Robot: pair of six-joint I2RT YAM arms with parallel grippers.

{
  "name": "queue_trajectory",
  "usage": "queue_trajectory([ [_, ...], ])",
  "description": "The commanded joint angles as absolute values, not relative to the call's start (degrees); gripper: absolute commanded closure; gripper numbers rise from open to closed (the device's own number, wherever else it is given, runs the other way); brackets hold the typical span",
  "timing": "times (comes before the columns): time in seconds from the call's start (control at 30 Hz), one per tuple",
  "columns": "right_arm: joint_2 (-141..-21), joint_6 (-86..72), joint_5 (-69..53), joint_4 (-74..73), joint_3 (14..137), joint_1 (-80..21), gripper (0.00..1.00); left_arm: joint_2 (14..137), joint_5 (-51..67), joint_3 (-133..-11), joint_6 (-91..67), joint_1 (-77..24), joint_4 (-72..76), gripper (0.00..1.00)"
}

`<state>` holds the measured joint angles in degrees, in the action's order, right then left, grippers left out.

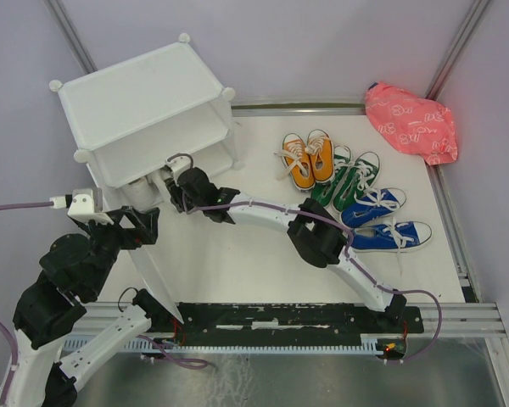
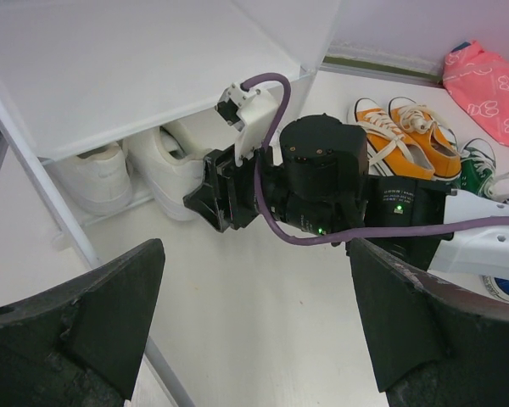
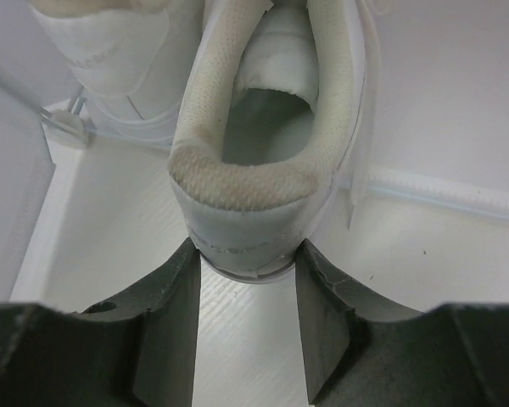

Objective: Place and organize the shoes in the shoe cabinet

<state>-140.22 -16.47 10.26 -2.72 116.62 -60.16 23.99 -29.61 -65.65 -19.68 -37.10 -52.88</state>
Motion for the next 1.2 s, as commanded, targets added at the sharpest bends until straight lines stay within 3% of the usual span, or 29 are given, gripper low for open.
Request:
queue_trajectory([
  [0.0,-141.5,-18.1,11.7,6.7,122.0,-60.1,0.85,23.6,-30.7,-65.3,-20.8,-37.0,-59.6,0.03],
  [0.43,-149.9,-18.6,14.7,11.0,131.7,-59.4,0.81,23.8,-31.3,-65.7,-22.1,-37.0,-61.0,0.03],
  [1.17,-143.6,-11.0,26.4,15.9,119.8,-56.4,0.82,24.5,-31.5,-64.3,-22.1,-37.0,-59.3,0.03],
])
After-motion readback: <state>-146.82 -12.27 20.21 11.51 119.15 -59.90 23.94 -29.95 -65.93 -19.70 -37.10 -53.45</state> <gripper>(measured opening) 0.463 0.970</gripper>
